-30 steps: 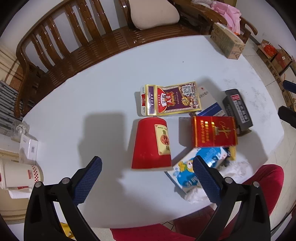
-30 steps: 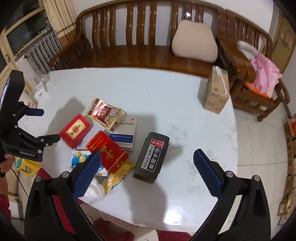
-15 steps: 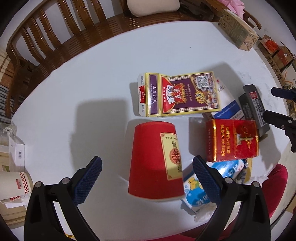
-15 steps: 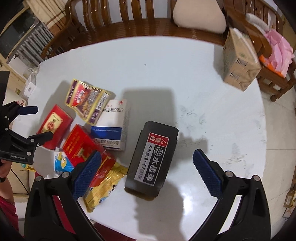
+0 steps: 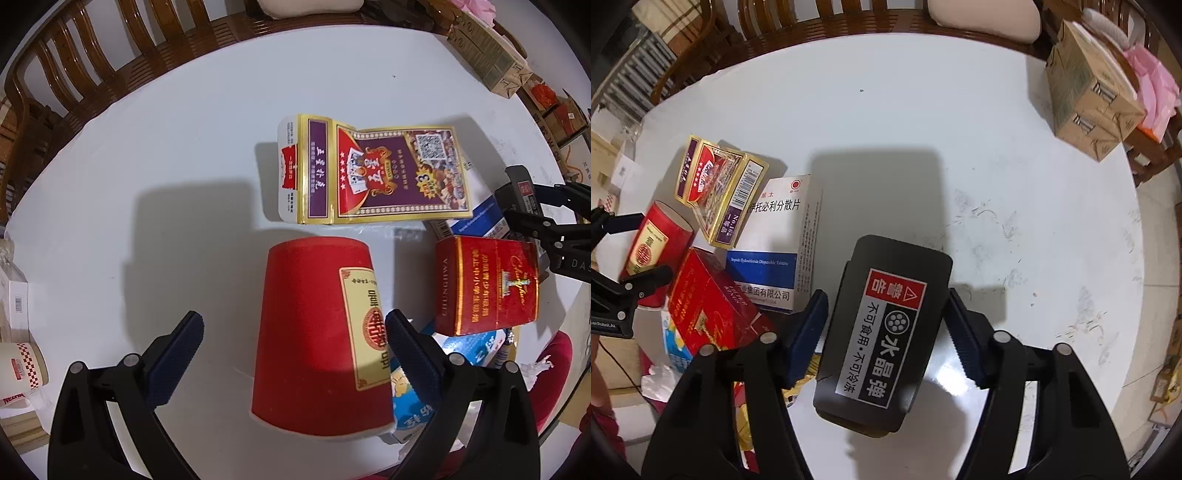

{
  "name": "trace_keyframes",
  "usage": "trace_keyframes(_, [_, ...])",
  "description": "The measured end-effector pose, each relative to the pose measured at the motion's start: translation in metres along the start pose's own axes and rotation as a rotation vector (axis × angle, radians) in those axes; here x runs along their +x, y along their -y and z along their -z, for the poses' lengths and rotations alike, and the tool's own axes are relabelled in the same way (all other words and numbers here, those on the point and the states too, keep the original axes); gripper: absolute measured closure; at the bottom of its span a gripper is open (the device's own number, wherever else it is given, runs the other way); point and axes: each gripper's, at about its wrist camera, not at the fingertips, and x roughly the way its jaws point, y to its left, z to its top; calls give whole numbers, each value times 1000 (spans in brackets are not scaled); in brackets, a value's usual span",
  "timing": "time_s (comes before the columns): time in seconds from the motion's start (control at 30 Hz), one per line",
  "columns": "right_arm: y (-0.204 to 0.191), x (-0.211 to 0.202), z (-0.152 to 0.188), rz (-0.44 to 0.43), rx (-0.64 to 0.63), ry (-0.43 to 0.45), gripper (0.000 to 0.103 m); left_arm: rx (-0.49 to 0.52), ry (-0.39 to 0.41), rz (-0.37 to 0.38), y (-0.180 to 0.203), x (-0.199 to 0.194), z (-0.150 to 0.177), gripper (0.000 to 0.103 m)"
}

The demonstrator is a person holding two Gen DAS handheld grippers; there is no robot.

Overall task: Collect trash
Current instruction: 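Grasp the red paper cup with the left tool while the right tool grasps the black box, then carry the red cup and black box down toward the white plastic bag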

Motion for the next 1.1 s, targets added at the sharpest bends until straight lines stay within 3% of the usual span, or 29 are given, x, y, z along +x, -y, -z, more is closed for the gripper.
trace_keyframes(0.13, [0, 2, 1, 22, -11, 6, 44, -1, -10, 5, -2, 6, -2, 21])
trace_keyframes(0.3, [0, -1, 0, 9, -1, 10, 47, -16, -44, 24, -5, 14, -4, 45])
trace_keyframes(0.63, [-4, -24, 6, 50, -11, 69, 49, -34, 32, 47, -3, -3, 8, 47])
trace_keyframes(0.7, [-4, -33, 7, 56, -7, 90, 49, -33, 60, 21, -3, -10, 11, 47])
trace_keyframes(0.97, [-15, -84, 30, 52, -10, 214, 49, -50, 169, -30, 8, -55, 38, 47])
trace_keyframes(1.1, [-30, -117, 46, 32, -31, 275, 49, -43, 240, -20, 15, -87, 56, 47])
